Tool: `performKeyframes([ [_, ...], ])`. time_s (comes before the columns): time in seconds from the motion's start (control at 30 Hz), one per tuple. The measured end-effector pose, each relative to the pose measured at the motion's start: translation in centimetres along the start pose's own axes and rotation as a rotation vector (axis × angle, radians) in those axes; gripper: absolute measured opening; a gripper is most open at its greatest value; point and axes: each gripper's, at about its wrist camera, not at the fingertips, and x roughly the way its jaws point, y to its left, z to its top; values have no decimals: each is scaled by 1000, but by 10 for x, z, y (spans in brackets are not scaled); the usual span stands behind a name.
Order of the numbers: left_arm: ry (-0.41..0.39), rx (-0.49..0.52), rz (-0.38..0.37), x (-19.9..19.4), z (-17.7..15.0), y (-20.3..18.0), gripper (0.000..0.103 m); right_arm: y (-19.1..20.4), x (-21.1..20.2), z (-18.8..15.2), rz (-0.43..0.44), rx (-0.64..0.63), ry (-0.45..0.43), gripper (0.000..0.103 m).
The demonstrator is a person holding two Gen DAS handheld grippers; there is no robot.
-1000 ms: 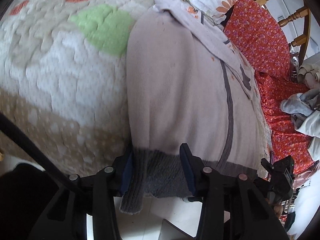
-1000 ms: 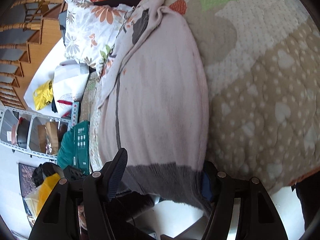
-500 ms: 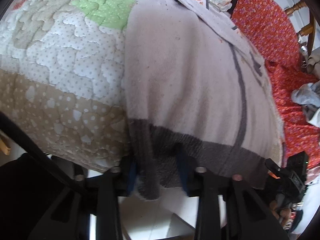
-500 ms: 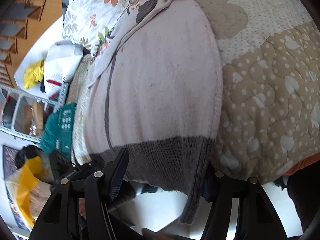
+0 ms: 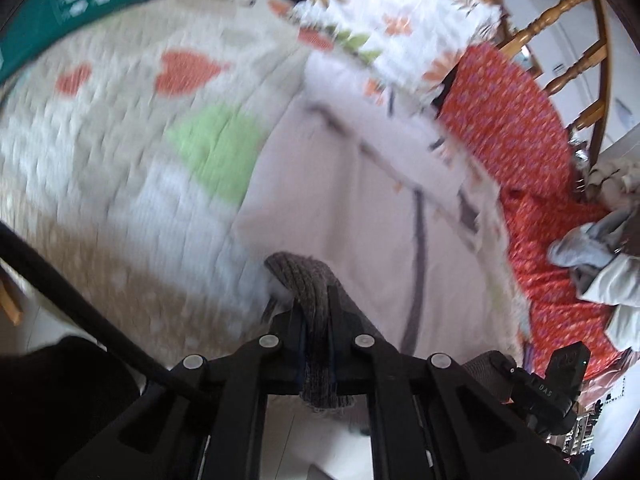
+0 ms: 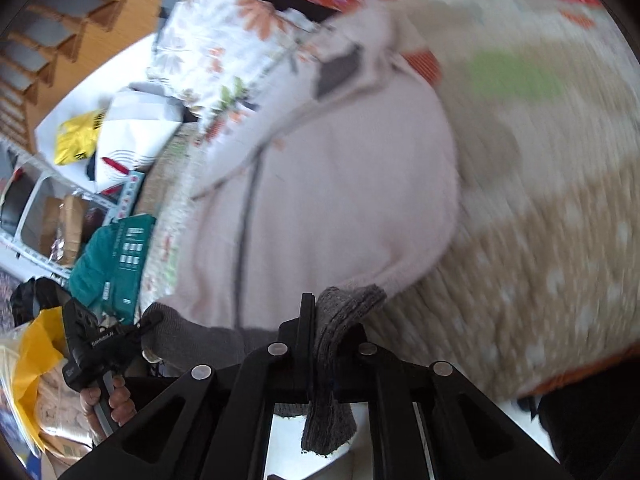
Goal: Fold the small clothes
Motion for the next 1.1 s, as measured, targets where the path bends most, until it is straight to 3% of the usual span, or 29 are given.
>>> performKeyframes([
  [0.27,-75,35,-23,5,60,-32,7,47,-5,57,17,-103,-67,7],
  [0.57,-141,43,22,42,142,-60,7,57,11,138,-15,-112,-123,7],
  [0.93,-93,10,103,137,212,-56,7,21,92,233,-91,-3,-69,7],
  [1.1,-102,-23,70,157,235,-54,9,-19,125,268,36,149,-58,8],
])
